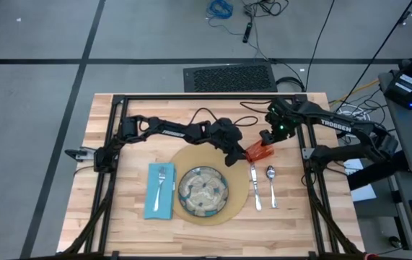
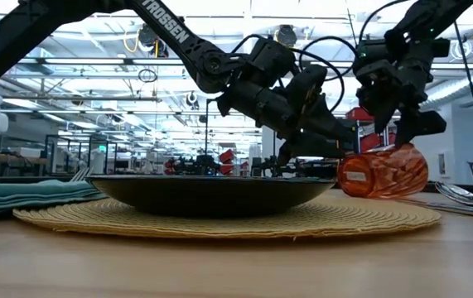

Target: Set table place

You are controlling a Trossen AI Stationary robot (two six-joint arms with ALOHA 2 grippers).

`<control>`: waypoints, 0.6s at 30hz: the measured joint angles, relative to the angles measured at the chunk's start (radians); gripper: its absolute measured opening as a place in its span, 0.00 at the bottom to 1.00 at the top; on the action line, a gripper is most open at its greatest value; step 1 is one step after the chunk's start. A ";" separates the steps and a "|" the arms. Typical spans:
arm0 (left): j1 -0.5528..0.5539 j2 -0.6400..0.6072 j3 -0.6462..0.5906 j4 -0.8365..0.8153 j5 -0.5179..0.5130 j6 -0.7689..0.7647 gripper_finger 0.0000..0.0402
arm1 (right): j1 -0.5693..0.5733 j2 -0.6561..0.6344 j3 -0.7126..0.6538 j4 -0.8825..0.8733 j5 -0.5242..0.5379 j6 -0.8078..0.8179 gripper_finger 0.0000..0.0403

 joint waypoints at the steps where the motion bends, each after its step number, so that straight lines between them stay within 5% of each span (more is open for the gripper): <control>1: -0.001 0.000 0.000 0.000 -0.001 0.001 0.43 | 0.004 0.000 0.000 0.009 -0.008 0.006 0.58; 12: -0.011 0.000 0.000 -0.003 -0.018 0.023 0.43 | 0.088 0.000 0.000 0.099 -0.016 0.086 0.57; 18: -0.011 0.000 0.000 -0.003 -0.022 0.023 0.43 | 0.134 0.037 0.000 0.107 0.010 0.090 0.38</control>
